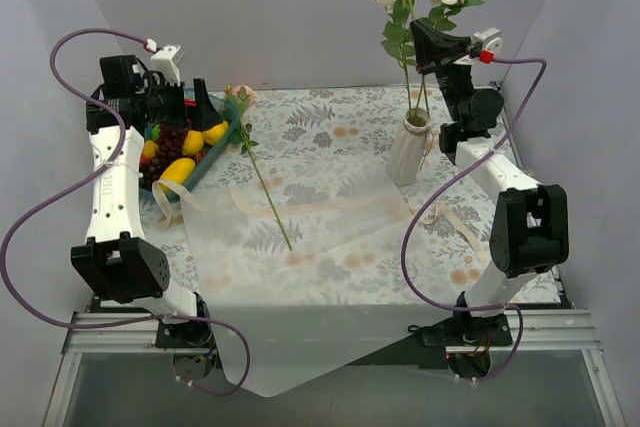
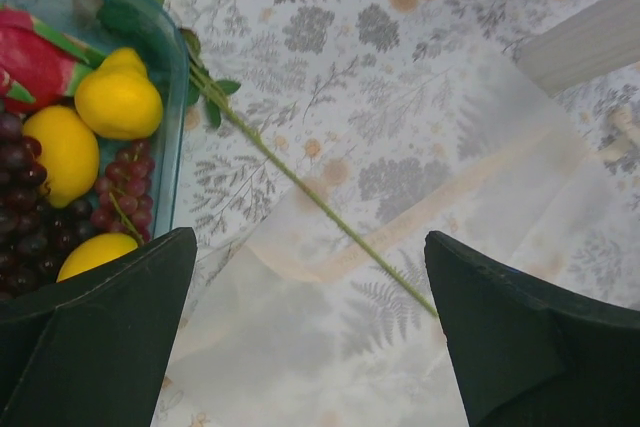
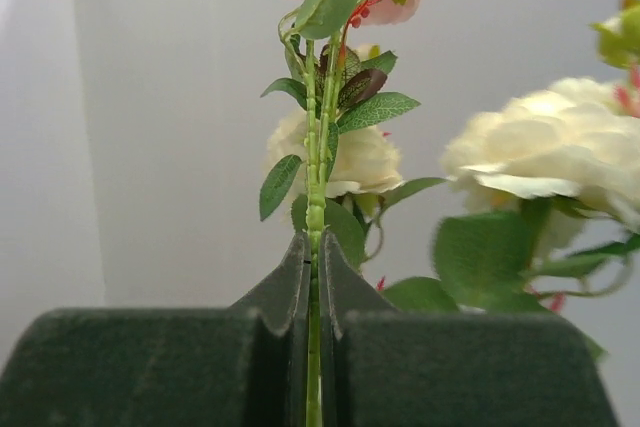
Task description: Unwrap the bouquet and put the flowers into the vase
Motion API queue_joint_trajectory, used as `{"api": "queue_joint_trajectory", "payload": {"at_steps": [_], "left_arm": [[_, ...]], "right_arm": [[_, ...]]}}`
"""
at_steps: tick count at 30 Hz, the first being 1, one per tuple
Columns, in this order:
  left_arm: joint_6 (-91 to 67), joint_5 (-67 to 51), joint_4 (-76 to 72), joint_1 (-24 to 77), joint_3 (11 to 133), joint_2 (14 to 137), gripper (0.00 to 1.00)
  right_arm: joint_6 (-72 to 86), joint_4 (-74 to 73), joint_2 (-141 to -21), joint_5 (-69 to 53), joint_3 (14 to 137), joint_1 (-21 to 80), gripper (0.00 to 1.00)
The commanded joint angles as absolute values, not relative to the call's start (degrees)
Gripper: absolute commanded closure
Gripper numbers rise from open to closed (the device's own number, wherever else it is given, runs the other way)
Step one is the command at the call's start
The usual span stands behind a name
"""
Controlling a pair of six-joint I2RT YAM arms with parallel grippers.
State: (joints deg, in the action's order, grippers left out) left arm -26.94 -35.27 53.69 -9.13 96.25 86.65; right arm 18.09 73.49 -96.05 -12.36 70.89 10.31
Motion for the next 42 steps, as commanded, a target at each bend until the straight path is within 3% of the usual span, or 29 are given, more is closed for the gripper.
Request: {"api": "queue_joint_trajectory", "payload": {"at_steps": [1, 9, 19, 27, 42], "left_arm": [[-33.21, -39.99, 50.89, -6.16, 104.92, 88.23, 0.03], [-38.31, -35.77, 46.51, 9.13, 114.5, 92.28, 0.04], [-41.93, -32.43, 44.65, 21.26, 127.7, 97.29, 0.03], [-42.62, -33.83, 44.21, 23.91, 130.96, 97.38, 0.03], [-41.84, -36.04, 48.16, 24.52, 128.67, 93.78, 0.02]], "right_arm": [[19.96, 105.39, -89.75, -21.0, 72.78, 14.49, 0.99], [11.08, 93.0, -76.75, -24.78, 66.62, 24.43, 0.99], [1.68, 80.43, -71.63, -24.0, 61.79, 37.26, 0.99], [-2.9, 75.94, -72.51, -20.92, 60.03, 42.89, 0.99], [-6.59, 70.5, -76.9, -15.91, 60.47, 43.24, 0.99]]}}
